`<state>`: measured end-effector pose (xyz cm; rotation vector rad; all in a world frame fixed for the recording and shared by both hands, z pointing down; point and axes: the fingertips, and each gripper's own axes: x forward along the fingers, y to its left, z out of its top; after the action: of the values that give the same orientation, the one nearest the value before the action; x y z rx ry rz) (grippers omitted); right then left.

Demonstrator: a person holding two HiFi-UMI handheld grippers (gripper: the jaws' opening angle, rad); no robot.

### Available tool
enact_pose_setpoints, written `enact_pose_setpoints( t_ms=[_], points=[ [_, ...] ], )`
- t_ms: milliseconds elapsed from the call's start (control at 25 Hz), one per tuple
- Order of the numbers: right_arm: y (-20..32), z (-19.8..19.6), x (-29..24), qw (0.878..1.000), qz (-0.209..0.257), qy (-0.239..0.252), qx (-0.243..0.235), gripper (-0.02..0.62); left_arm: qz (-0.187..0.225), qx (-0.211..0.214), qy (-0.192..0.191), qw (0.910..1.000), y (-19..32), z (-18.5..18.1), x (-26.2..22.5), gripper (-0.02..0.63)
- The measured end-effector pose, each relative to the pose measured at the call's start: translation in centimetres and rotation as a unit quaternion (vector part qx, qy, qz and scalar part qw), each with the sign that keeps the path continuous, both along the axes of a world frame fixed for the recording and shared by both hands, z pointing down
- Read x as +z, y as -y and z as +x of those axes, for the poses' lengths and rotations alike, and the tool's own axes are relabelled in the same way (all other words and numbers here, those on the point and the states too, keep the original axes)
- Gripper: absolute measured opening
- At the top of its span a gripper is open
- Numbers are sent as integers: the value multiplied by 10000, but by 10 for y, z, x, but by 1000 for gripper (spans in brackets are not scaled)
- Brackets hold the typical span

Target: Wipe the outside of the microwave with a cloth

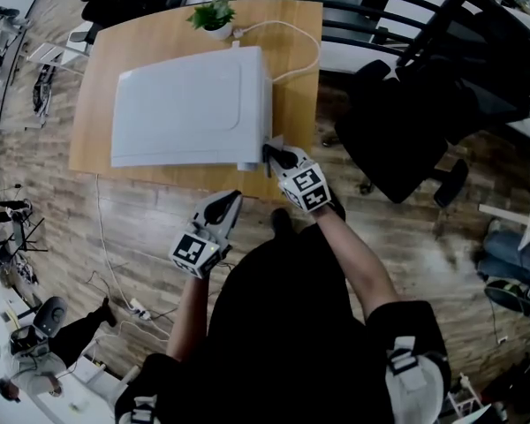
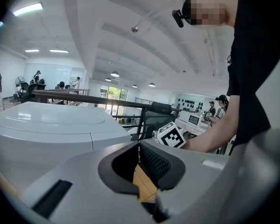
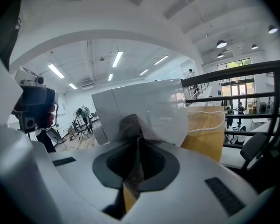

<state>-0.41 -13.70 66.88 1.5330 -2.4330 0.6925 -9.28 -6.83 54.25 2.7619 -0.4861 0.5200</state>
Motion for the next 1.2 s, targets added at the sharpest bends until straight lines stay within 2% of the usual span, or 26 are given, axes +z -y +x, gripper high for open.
enact_pose_setpoints(
  t_ms=[400,520,720,920,1200],
  points=[
    [-15,-8,8,9998,93,191,38,11,19,149,30,9999,0,0,1,9],
    [-19,-9,15,9998,-58,188,-4,11,15,143,18,9999,0,-1,-1,9],
    [-17,-8,34,9995,-272,135,-106,11,33,34,20,10000,2,-5,1,9],
    [-11,-5,36,9995,-232,93,-197,11,44,-146,37,9999,6,-9,-2,9],
    [4,3,47,9984,-431,140,-326,11,74,-419,9,9991,9,-11,-4,9]
  ],
)
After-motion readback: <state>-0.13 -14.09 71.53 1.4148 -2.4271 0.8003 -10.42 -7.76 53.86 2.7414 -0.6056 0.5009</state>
